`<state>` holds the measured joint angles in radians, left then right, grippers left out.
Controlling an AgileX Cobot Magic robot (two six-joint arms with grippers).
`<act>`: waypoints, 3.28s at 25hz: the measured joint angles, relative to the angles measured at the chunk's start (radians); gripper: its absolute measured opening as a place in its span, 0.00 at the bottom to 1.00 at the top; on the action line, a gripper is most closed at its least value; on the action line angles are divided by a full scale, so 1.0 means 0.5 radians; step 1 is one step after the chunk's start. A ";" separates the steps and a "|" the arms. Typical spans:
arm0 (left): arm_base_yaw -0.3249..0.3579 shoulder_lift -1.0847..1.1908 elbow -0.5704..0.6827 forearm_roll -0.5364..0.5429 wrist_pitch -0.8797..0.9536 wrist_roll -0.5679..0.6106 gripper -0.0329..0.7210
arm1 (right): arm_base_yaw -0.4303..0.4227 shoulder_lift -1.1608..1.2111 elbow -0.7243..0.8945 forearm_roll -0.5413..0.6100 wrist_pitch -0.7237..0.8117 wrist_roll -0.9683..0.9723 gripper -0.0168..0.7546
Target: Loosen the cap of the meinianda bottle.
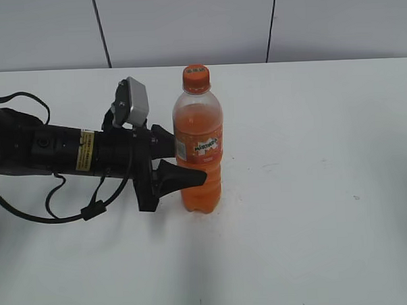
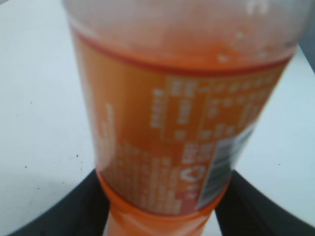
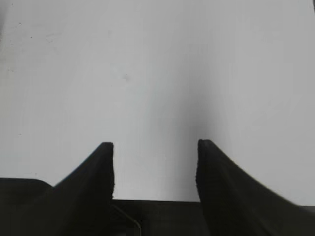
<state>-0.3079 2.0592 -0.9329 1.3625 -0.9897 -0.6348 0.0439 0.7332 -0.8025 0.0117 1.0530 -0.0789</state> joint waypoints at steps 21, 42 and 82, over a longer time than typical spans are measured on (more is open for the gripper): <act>0.000 0.000 0.000 0.006 -0.009 0.000 0.57 | 0.472 1.406 -1.176 0.222 0.105 -0.262 0.54; 0.000 0.000 0.000 0.008 -0.011 0.000 0.57 | 1.161 2.153 -1.953 0.244 0.189 0.042 0.54; 0.000 0.000 0.000 0.024 -0.016 0.006 0.56 | 1.347 2.287 -2.013 0.115 0.312 -1.981 0.37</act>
<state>-0.3079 2.0592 -0.9329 1.3746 -0.9977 -0.6317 0.7176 1.8769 -1.8092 0.0691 1.2092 -1.0694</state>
